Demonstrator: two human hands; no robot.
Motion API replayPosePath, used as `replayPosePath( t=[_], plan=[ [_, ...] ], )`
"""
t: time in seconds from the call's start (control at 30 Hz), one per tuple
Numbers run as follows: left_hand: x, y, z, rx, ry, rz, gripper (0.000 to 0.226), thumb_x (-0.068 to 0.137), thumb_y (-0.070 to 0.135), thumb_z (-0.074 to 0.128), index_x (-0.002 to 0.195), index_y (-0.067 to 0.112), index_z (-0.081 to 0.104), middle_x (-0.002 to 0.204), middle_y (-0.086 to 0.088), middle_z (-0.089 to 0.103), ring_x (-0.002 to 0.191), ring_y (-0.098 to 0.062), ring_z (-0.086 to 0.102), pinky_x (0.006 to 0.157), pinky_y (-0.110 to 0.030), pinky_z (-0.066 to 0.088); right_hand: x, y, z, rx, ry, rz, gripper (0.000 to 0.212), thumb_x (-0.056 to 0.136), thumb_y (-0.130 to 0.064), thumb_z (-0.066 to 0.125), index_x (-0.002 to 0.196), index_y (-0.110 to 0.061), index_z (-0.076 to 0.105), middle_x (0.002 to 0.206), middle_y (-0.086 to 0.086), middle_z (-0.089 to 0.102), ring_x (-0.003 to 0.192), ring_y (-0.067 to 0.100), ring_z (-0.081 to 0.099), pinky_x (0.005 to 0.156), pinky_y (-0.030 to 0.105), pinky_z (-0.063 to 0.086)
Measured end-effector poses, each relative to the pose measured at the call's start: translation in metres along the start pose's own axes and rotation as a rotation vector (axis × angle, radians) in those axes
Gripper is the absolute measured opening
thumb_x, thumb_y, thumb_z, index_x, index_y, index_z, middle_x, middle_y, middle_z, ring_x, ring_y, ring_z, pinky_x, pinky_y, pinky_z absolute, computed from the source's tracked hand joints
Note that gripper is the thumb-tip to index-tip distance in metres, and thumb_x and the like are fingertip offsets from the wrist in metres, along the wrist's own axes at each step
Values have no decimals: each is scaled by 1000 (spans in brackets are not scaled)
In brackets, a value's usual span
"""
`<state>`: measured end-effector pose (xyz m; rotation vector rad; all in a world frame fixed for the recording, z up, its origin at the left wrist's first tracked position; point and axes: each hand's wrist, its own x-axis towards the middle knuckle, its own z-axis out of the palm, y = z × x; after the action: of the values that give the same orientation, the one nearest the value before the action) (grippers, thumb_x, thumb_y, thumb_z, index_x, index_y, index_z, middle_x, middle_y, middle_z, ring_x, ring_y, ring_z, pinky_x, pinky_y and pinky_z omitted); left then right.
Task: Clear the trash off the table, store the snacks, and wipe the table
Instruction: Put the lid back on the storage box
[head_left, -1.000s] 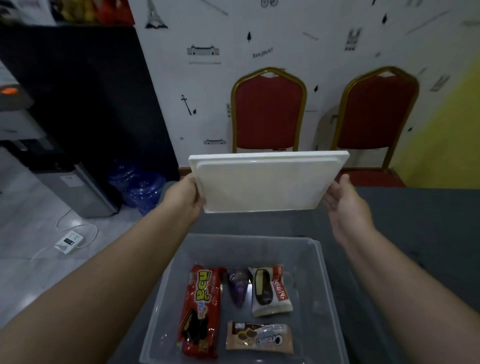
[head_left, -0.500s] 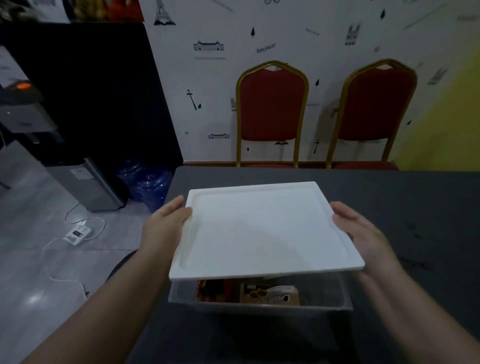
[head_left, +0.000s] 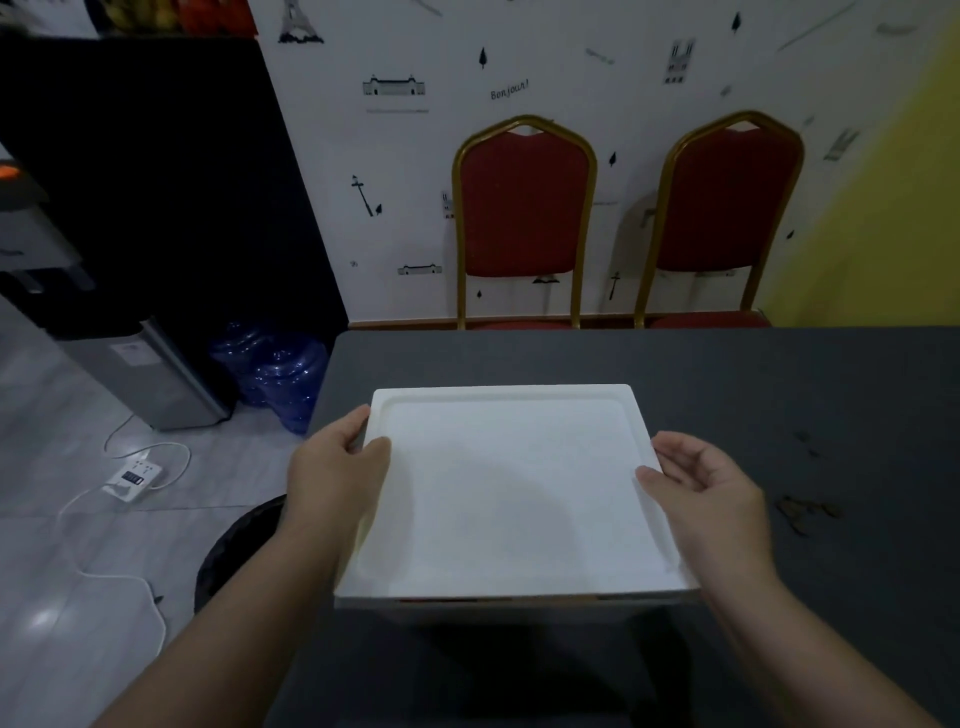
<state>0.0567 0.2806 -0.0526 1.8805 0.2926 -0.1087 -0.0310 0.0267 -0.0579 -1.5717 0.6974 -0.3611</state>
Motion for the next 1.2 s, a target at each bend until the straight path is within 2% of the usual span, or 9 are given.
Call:
replayPosePath(
  t=[0.07,0.1,0.17,0.23,0.47,0.63,0.77,1.03,1.2],
  plan=[
    [3,2,-2,83,-26,37,44,89,8,54,77,50,61,78,22,65,73,-7,64,57,-24,50,0,1,-1,9,-1,5,36,82,8,65,110,-13,61,100,-9,66,92,-3,62,81,18,47],
    [7,2,-3,136,-32,57,42,90,9,55,89,50,63,84,22,64,71,-4,61,56,-21,47,1,1,-1,8,-1,7,38,82,8,64,113,-13,61,102,-7,66,93,-2,62,81,17,47],
    [11,5,-6,271,-42,85,39,90,11,57,122,32,60,93,17,58,67,3,52,52,-15,40,1,1,-1,-16,-3,2,40,83,7,63,116,-15,60,106,-5,65,94,-3,61,78,14,46],
    [15,6,-8,379,-61,105,41,90,13,58,130,24,56,93,13,55,64,5,48,51,-14,37,2,1,-2,-47,-4,-4,42,83,7,62,119,-15,59,108,-6,64,93,-5,60,74,11,44],
    [19,11,-8,559,-77,139,33,87,17,63,119,24,63,82,13,58,69,-7,58,67,-28,50,2,-2,-3,-170,-19,-9,49,85,8,59,129,-12,54,116,-5,60,102,7,58,77,11,41],
    [21,14,-9,594,-104,137,31,85,18,66,115,23,66,91,7,67,75,-13,62,71,-29,52,7,-6,-5,-350,-73,-29,53,83,5,60,131,-16,53,113,-10,60,101,6,57,84,20,42],
    [25,14,-9,606,-117,129,30,83,18,69,112,24,68,95,5,71,73,-10,62,67,-26,50,10,-10,-6,-408,-101,-22,55,81,6,61,131,-15,52,115,-8,61,101,8,58,88,24,44],
    [33,11,-11,583,-137,102,25,78,14,72,101,24,70,90,8,71,76,-10,64,72,-30,53,13,-10,-6,-445,-123,-34,56,78,7,62,130,-13,53,111,-7,61,102,10,59,90,27,46],
    [38,11,-8,579,-154,60,28,77,13,74,99,22,59,91,7,64,76,-11,60,72,-29,52,14,-9,-7,-479,-130,-49,54,77,7,63,126,-15,56,107,-9,62,99,10,60,85,24,46]
  ],
)
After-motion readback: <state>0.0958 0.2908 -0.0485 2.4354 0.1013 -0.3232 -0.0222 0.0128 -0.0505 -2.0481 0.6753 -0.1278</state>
